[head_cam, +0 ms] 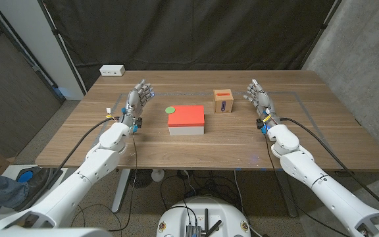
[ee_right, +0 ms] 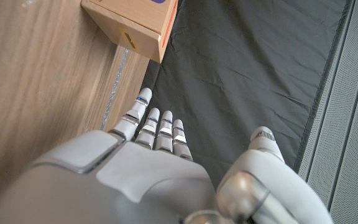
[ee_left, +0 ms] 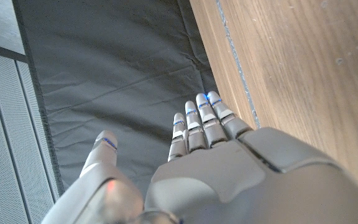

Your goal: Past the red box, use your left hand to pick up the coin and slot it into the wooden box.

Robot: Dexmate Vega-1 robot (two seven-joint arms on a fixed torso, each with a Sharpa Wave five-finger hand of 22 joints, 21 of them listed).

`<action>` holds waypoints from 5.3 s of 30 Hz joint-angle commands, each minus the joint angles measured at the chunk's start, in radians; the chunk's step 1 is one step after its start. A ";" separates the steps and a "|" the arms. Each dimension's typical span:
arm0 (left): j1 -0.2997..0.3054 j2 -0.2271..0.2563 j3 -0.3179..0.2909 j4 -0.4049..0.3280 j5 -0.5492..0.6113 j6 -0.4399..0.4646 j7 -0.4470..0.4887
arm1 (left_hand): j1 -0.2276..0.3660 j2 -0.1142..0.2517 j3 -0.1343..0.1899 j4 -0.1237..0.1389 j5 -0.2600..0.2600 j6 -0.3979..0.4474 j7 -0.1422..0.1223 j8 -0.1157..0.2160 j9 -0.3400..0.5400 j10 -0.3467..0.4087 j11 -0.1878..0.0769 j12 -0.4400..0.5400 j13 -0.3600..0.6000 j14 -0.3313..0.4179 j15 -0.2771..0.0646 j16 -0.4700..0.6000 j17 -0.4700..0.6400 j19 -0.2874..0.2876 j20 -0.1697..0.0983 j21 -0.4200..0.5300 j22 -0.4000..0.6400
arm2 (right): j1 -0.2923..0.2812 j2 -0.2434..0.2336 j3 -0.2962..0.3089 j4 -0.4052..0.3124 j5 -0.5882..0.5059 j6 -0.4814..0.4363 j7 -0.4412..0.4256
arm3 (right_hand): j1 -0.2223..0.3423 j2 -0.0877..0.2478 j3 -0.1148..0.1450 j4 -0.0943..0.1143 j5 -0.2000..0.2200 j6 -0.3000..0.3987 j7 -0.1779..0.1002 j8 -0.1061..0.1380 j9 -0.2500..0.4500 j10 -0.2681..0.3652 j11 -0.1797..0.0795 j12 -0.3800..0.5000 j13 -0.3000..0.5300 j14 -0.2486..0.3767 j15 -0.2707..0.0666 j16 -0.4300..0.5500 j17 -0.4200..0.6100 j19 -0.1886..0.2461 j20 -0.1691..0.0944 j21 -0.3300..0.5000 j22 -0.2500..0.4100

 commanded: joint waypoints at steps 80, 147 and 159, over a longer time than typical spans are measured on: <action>0.195 0.248 -0.232 -0.530 -0.488 0.784 0.378 | 0.802 -0.054 0.131 -0.021 0.042 0.607 -0.051 0.057 0.067 1.037 -0.233 0.875 0.631 0.985 -0.200 1.059 0.534 0.792 -0.237 1.028 0.928 | -0.094 -0.066 0.015 -0.116 -0.024 -0.079 -0.046 | 0.005 0.021 0.004 -0.029 0.002 0.026 -0.012 0.006 0.002 0.028 0.009 0.011 -0.050 0.025 0.013 0.014 -0.025 0.029 0.016 -0.054 0.003; -0.299 0.277 0.030 -0.249 -0.737 1.262 0.237 | 0.655 -0.021 0.157 -0.021 0.034 0.526 -0.018 0.069 0.195 0.998 -0.245 1.000 0.549 0.960 -0.205 1.104 0.488 0.793 -0.236 0.939 0.899 | -0.033 -0.193 0.039 0.032 0.098 -0.064 0.245 | 0.004 0.025 0.005 -0.036 0.001 0.043 -0.015 0.009 0.004 0.054 0.017 0.019 -0.061 0.031 0.017 0.016 -0.039 0.039 0.024 -0.088 0.004; -0.308 0.241 0.038 -0.259 -0.723 1.250 0.276 | 0.652 -0.029 0.167 -0.027 0.030 0.533 -0.020 0.062 0.193 0.997 -0.245 0.999 0.540 0.961 -0.205 1.104 0.484 0.798 -0.236 0.934 0.894 | -0.044 -0.201 0.049 0.034 0.110 -0.060 0.254 | 0.003 0.026 0.005 -0.037 0.001 0.044 -0.018 0.008 0.004 0.059 0.020 0.020 -0.061 0.032 0.019 0.017 -0.042 0.041 0.026 -0.096 0.004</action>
